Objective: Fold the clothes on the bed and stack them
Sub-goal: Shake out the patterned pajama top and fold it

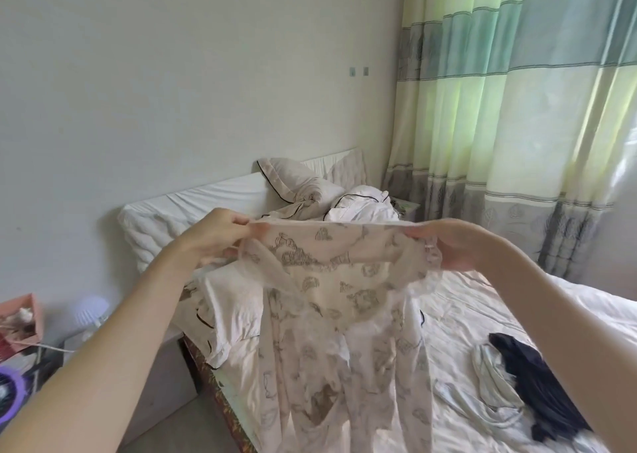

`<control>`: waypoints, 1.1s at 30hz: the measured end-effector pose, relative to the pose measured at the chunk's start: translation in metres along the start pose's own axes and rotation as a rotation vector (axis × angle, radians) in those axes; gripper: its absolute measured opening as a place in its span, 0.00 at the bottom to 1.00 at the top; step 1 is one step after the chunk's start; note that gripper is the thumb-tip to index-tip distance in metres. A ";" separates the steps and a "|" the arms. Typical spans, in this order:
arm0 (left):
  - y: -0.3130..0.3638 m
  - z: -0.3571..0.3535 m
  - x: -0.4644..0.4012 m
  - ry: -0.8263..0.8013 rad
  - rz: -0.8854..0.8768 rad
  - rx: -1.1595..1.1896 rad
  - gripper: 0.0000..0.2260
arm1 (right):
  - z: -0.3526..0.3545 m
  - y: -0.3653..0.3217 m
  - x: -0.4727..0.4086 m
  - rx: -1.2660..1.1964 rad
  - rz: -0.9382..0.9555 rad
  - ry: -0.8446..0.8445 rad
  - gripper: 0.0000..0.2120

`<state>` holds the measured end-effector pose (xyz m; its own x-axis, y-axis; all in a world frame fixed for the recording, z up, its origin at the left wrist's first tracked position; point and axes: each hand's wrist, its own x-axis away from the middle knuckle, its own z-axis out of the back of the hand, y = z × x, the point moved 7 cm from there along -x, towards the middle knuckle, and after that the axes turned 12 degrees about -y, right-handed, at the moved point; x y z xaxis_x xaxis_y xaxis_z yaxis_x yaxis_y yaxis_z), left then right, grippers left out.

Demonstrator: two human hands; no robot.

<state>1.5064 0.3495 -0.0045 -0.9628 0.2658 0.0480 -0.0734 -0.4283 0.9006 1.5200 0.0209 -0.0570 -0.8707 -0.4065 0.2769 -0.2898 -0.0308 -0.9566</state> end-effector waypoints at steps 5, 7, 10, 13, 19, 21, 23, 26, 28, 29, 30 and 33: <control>-0.055 -0.021 0.000 -0.015 0.199 0.382 0.06 | 0.002 0.036 -0.001 0.159 -0.153 0.056 0.09; -0.076 -0.033 -0.003 -0.031 0.243 0.510 0.05 | -0.003 0.049 -0.005 -0.029 -0.132 0.032 0.08; -0.099 -0.044 -0.003 -0.091 0.289 0.622 0.07 | -0.010 0.066 -0.008 -0.285 -0.076 -0.039 0.09; -0.119 -0.045 -0.001 -0.067 0.339 0.776 0.07 | -0.012 0.076 -0.010 -0.464 -0.030 -0.061 0.11; -0.138 -0.036 0.008 -0.114 0.406 0.725 0.06 | -0.010 0.084 -0.010 -0.533 -0.024 -0.039 0.13; -0.136 -0.029 0.007 -0.098 0.367 0.731 0.05 | -0.012 0.089 -0.006 -0.308 -0.152 -0.031 0.14; -0.135 -0.024 0.005 -0.068 0.329 0.775 0.06 | -0.006 0.094 -0.005 -0.038 -0.260 0.064 0.16; -0.131 -0.030 0.003 0.008 0.279 0.912 0.10 | -0.011 0.094 -0.006 0.193 -0.281 0.146 0.17; -0.135 -0.033 0.001 0.081 0.257 1.086 0.13 | -0.018 0.094 -0.007 0.177 -0.225 0.104 0.14; -0.137 -0.033 0.002 0.110 0.250 1.160 0.14 | -0.023 0.092 -0.007 0.097 -0.180 0.047 0.14; -0.139 -0.031 0.003 0.125 0.247 1.198 0.14 | -0.028 0.088 -0.004 0.025 -0.117 -0.014 0.13; -0.134 -0.026 0.007 0.030 0.248 1.156 0.08 | -0.036 0.072 0.000 0.369 0.044 -0.063 0.14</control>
<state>1.5023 0.3861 -0.1358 -0.9244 0.2584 0.2805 0.3805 0.5745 0.7247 1.4848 0.0510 -0.1222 -0.8495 -0.4701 0.2397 -0.0799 -0.3344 -0.9390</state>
